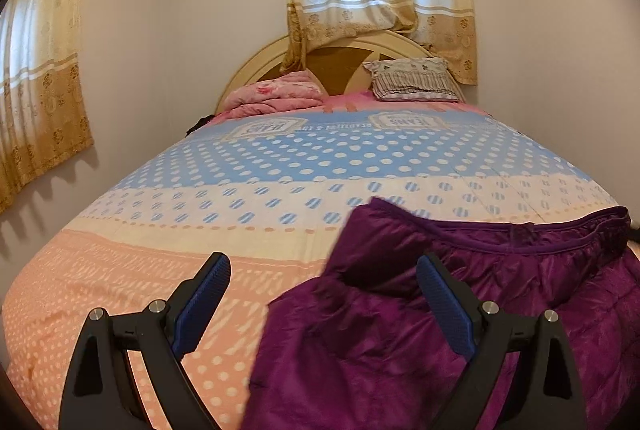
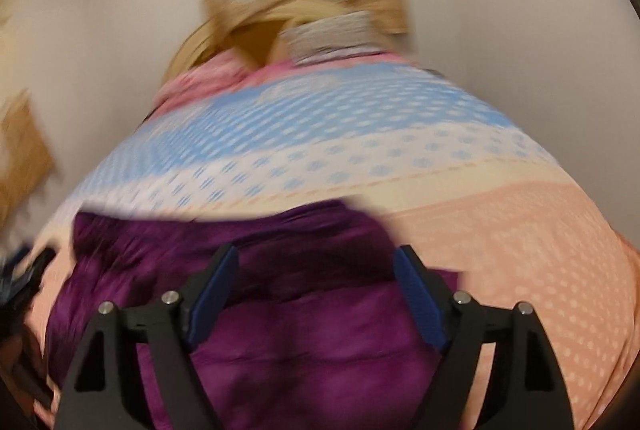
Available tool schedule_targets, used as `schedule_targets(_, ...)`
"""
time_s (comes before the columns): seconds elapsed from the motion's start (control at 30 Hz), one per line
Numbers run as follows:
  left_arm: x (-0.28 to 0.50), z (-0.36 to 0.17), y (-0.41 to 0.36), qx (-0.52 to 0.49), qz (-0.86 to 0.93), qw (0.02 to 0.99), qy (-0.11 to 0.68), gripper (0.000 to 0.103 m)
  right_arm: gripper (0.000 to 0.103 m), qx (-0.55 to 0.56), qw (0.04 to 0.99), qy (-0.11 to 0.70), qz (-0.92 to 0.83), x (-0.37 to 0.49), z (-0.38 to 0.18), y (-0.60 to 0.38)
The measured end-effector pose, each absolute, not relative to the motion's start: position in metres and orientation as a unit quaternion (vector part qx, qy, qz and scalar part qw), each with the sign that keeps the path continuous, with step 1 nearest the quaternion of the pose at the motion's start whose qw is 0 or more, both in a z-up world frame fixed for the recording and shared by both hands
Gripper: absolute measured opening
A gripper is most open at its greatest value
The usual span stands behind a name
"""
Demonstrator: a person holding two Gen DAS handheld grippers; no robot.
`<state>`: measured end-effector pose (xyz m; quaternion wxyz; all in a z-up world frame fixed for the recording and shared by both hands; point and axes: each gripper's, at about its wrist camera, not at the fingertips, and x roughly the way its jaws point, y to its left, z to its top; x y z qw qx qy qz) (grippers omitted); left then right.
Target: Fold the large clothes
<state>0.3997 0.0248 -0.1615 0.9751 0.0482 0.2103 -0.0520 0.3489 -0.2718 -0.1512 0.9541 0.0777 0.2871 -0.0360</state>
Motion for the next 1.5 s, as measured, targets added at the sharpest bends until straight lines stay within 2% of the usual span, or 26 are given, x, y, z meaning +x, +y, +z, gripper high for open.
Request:
schedule_targets(0.1,0.411,-0.165,0.004,0.07,-0.066,0.971,0.22,0.094,0.07,0.024,0.941,0.337,0.014,0.377,-0.172,-0.224)
schedule_targets(0.17,0.425,-0.171,-0.006,0.088,-0.062,0.966,0.235,0.094,0.06,-0.003,0.93,0.367,0.007,0.404,-0.191,-0.213)
schedule_targets(0.27,0.449,-0.187,-0.011,0.113,-0.043,0.959,0.256,0.094,0.056,0.012,0.925,0.378,-0.04,0.429,-0.208,-0.233)
schedule_targets(0.4,0.479,-0.219,0.005,0.088,-0.021,0.947,0.307,0.094,0.057,0.074,0.923,0.375,-0.046,0.434,-0.22,-0.261)
schedule_targets(0.5,0.489,-0.239,0.014,0.049,-0.035,0.939,0.34,0.094,0.059,0.073,0.926,0.369,-0.037,0.431,-0.223,-0.258)
schedule_targets(0.77,0.496,-0.252,0.022,0.018,-0.018,0.929,0.37,0.102,0.064,0.064,0.922,0.38,-0.035,0.445,-0.233,-0.249)
schedule_targets(1.0,0.501,-0.258,0.029,-0.001,-0.018,0.918,0.396,0.102,0.066,0.054,0.919,0.388,-0.042,0.449,-0.238,-0.246)
schedule_targets(1.37,0.493,-0.241,0.03,0.001,-0.005,0.92,0.392,0.102,0.067,0.069,0.918,0.388,-0.041,0.44,-0.224,-0.247)
schedule_targets(1.5,0.476,-0.192,0.037,-0.035,-0.029,0.954,0.295,0.102,0.068,0.101,0.94,0.316,-0.075,0.415,-0.189,-0.269)
